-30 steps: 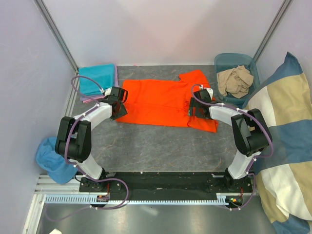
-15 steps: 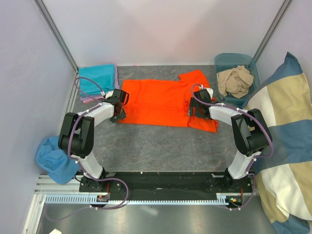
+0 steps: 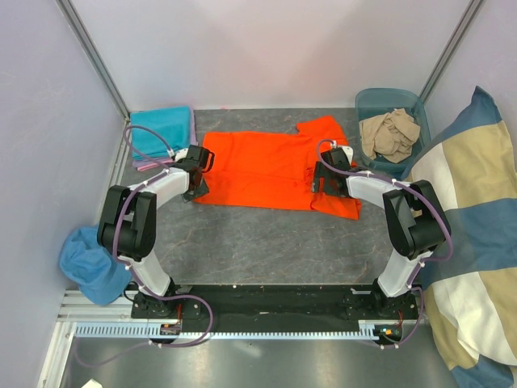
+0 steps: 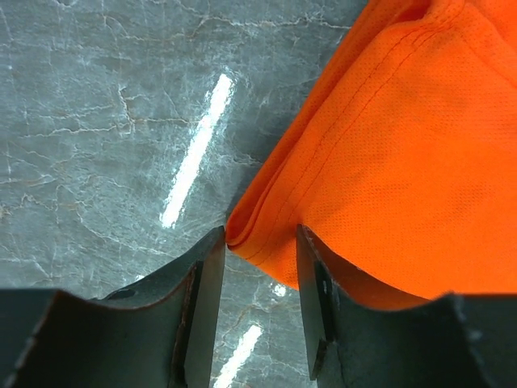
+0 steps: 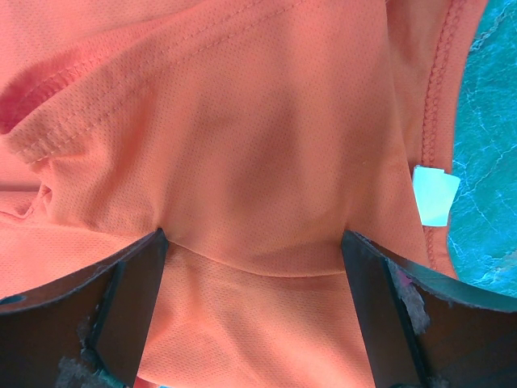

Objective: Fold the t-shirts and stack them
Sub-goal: Fold the flattened tshirt in 1/3 of the way

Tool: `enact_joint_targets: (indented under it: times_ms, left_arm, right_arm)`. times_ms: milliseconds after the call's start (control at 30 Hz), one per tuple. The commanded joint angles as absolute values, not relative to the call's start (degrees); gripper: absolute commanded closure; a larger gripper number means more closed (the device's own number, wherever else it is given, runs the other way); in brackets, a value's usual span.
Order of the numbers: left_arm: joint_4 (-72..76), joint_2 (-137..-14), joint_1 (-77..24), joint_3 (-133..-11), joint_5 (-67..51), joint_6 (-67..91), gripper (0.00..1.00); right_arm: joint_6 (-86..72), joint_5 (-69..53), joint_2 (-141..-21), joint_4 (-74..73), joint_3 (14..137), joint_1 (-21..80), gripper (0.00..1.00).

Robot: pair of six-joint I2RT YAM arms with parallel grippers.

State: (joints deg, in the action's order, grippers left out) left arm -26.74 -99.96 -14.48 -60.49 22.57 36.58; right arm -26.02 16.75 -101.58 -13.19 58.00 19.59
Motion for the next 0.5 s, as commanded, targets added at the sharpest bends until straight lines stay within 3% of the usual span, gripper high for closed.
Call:
enact_joint_targets:
  times_ms: [0,467]
  left_arm:
    - [-26.2,-96.6,-14.2,-63.6,24.0,35.7,0.51]
    - [-26.4,-102.5,-14.2,-66.6,24.9,35.4,0.51]
  right_arm:
    - [-26.1,14.5,-104.3,-14.5,56.5,19.6,0.02]
    - [-25.6,14.4,-104.9,-14.6,57.1,19.5,0.02]
